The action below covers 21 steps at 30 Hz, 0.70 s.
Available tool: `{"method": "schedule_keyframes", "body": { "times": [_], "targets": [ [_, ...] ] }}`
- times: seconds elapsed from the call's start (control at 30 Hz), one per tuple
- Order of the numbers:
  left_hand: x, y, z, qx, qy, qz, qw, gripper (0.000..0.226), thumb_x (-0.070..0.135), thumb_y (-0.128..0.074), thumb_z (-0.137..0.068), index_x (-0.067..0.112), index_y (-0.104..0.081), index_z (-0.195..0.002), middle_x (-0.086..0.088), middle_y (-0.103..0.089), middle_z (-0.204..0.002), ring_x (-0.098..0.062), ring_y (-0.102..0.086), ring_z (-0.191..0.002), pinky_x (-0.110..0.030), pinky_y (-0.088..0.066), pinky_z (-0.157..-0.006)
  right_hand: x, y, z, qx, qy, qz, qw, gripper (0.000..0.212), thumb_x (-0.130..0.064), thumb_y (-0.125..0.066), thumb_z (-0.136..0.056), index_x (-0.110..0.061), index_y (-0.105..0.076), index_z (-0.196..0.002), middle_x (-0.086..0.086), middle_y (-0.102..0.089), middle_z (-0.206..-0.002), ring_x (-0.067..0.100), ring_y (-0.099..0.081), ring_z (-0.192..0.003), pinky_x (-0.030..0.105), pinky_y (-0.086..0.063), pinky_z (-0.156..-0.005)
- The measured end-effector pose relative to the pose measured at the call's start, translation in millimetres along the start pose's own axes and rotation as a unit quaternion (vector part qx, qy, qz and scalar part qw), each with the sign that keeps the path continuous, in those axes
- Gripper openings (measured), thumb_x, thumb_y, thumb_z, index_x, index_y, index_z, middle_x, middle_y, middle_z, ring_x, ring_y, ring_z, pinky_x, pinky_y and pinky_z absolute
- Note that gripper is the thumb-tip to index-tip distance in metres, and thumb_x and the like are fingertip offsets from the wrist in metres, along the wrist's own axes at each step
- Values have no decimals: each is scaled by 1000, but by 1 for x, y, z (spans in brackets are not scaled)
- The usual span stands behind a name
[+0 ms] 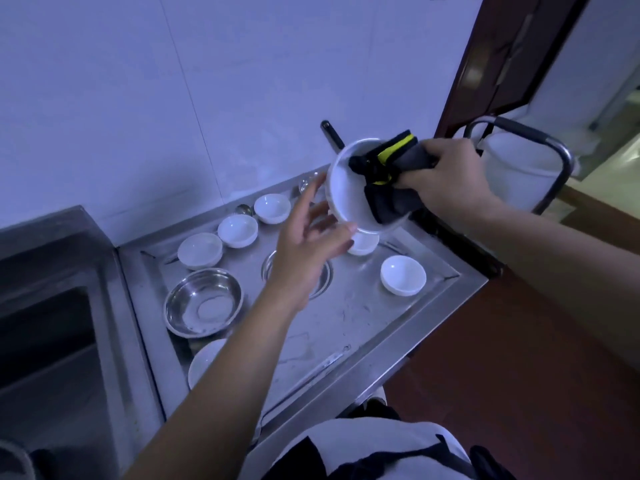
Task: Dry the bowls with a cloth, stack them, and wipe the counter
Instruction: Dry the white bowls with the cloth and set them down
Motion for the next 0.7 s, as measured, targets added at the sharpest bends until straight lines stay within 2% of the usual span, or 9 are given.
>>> {"method": "schedule_keyframes", "body": {
  "times": [0.07, 0.13, 0.23, 0.33, 0.4, 0.5, 0.57, 0.63, 0.7],
  "targets": [
    [0, -7, -2, 1, 2, 24, 1000, 77, -5, -70, -89, 35, -45, -149, -9, -67, -128, -33, -63, -122, -52, -58, -92, 2, -3, -5, -26, -47, -81, 995, 18, -15, -84, -63, -22, -75, -77, 0, -74, -77, 26, -74, -77, 51, -62, -73],
    [6, -8, -7, 8, 5, 48, 999, 76, -11, -63, -90, 30, -44, -151, -6, -71, -120, -36, -63, -122, -54, -57, -94, -3, -3, -4, -68, -57, -150, 985, 15, -4, -83, -71, -17, -76, -74, 15, -73, -81, 33, -71, -78, 60, -57, -77],
    [15, 1, -17, 21, -2, 36, 999, 76, -13, -61, -90, 30, -45, -151, -12, -67, -129, -34, -63, -122, -54, -57, -94, 0, 0, -1, -93, -66, -218, 969, 9, 0, -78, -79, -8, -77, -84, 33, -69, -99, 33, -65, -81, 66, -52, -85],
    [19, 11, -24, 33, 1, 45, 998, 77, -15, -61, -89, 29, -46, -150, -17, -61, -137, -35, -61, -124, -54, -58, -92, 18, -2, 6, -114, -91, -224, 964, 13, 3, -75, -83, -8, -76, -90, 20, -74, -88, 24, -68, -79, 44, -60, -70],
    [19, 19, -28, 33, 3, 56, 998, 77, -17, -59, -89, 30, -47, -150, -16, -58, -140, -38, -59, -126, -55, -58, -91, 33, -7, 15, -157, -94, -167, 969, 22, 7, -76, -80, -12, -77, -92, 8, -75, -83, 21, -71, -77, 31, -59, -65],
    [17, 30, -31, 37, 6, 75, 996, 78, -18, -57, -89, 30, -48, -149, -12, -59, -140, -41, -58, -126, -51, -59, -86, 39, -16, 31, -228, 2, 6, 974, 37, 5, -79, -77, -19, -78, -105, -2, -77, -92, 17, -74, -87, 38, -62, -80],
    [16, 34, -29, 49, 11, 77, 996, 78, -19, -57, -89, 30, -49, -148, -7, -63, -133, -39, -60, -124, -47, -60, -82, 31, -16, 41, -233, 94, 62, 966, 43, 3, -79, -79, -27, -76, -109, -9, -75, -99, 7, -70, -94, 33, -58, -87],
    [17, 36, -27, 54, 12, 67, 996, 77, -18, -57, -89, 30, -49, -148, -2, -67, -126, -35, -66, -117, -46, -60, -81, 12, -9, 45, -164, 206, 79, 962, 55, 9, -78, -76, -28, -71, -116, -6, -72, -107, 12, -66, -101, 26, -52, -90],
    [16, 34, -24, 50, 15, 56, 997, 77, -18, -58, -88, 30, -49, -148, -4, -69, -120, -28, -72, -103, -44, -61, -78, -13, 2, 42, -19, 323, 119, 939, 51, 7, -81, -75, -15, -71, -120, -1, -71, -110, 29, -62, -102, 27, -44, -92]
  ]
}}
Point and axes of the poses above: each hand's wrist, its own z-axis away from the middle knuckle, its own y-axis out of the back of the hand, x = y × z, the point moved 4 cm from there along -z, towards the middle knuckle
